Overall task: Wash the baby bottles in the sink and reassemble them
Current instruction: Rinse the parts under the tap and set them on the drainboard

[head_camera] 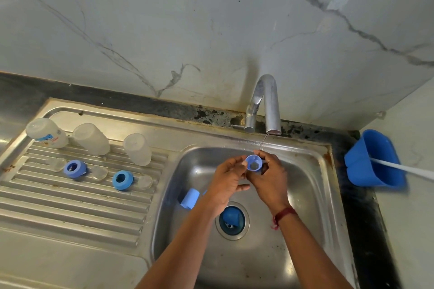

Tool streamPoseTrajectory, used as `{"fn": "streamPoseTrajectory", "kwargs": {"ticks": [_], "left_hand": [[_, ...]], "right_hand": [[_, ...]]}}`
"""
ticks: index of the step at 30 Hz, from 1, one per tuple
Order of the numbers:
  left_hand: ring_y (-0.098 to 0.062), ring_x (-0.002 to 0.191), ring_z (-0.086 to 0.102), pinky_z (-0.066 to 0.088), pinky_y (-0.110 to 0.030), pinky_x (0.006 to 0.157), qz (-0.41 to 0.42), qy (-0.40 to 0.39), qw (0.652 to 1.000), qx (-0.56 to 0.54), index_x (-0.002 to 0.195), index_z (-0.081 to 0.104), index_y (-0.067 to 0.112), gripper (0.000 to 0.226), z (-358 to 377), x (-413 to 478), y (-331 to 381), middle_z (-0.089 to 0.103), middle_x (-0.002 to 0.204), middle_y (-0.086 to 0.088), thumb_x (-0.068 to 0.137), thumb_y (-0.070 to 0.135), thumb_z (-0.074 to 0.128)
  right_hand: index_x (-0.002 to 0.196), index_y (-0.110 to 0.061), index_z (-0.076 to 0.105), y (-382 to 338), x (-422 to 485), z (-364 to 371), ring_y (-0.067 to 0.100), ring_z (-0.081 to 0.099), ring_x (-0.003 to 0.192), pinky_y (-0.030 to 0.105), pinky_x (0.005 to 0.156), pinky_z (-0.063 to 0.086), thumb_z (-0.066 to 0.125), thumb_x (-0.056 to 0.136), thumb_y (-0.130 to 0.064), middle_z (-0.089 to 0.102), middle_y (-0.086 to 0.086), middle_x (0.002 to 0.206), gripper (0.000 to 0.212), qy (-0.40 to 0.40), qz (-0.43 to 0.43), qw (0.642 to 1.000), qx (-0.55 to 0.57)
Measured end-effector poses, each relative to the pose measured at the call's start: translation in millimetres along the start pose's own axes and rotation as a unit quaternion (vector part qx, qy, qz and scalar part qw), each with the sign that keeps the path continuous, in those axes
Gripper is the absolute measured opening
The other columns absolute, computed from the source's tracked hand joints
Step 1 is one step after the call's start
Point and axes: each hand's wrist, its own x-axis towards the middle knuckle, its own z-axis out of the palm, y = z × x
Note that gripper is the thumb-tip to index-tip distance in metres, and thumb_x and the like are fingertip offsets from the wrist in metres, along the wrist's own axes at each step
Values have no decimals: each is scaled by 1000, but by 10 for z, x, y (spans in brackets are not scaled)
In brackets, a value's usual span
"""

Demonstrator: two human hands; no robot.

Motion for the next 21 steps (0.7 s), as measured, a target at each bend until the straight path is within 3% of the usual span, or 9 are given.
{"fn": "streamPoseTrajectory", "kwargs": {"ticks": [2,4,7,9,11,14,16,18,21], "left_hand": [[-22,97,65,59,-36,82,2,5,1000,-2,119,66,12,22,27,18,-24,70,111,-17,98,13,58],[-19,91,65,58,-34,80,-2,15,1000,-6,117,67,11,22,31,41,-33,71,103,-14,98,11,57],[-13,82,66,55,-38,84,-16,14,999,-23,113,68,11,20,40,42,-25,73,89,-3,98,10,56],[-14,85,69,54,-37,82,-24,4,1000,-15,114,67,10,20,49,35,-43,74,91,-3,98,15,56],[-17,88,70,54,-36,81,-30,1,1000,0,114,67,8,24,42,18,-62,74,94,-7,99,23,56],[-18,80,69,54,-34,76,-36,46,998,9,109,68,8,33,-15,14,-84,74,88,-7,99,37,55],[-15,70,64,52,-29,67,-41,105,994,-15,106,66,7,27,-91,24,-97,70,79,-5,99,31,57],[-14,65,59,50,-28,64,-42,133,990,-30,103,64,9,16,-166,32,-120,67,74,-2,98,24,58],[-15,69,60,52,-30,70,-44,142,989,-27,100,63,12,12,-230,27,-132,68,73,0,97,24,59]], "right_hand": [[113,-18,68,-2,3,-9,7,65,94,11,77,50,84,73,-9,68,-4,104,45,-3,-6,1000,13],[115,-23,67,2,-3,-46,4,65,96,10,79,50,84,72,-6,69,-10,104,49,-18,12,999,48],[107,-40,67,58,-22,-118,9,65,99,26,84,55,84,71,-5,71,-19,105,53,-37,62,992,105],[107,-36,68,97,-40,-135,17,66,106,36,90,54,81,72,1,71,-12,111,53,-44,88,978,183],[112,-23,64,138,-60,-120,26,65,112,41,95,53,84,67,1,71,1,115,55,-46,132,943,302],[118,-11,54,208,-84,-88,32,62,116,42,92,54,93,57,-22,64,17,127,73,-61,190,866,458],[119,-10,55,197,-95,-70,34,61,119,42,89,56,75,79,-20,61,20,131,46,-84,222,823,516],[120,-6,58,138,-96,-29,29,69,106,41,85,58,54,94,-23,64,21,125,32,-110,259,789,546],[120,-5,61,73,-82,72,17,69,69,35,70,61,46,97,-38,71,20,103,43,-122,315,766,547]]}}
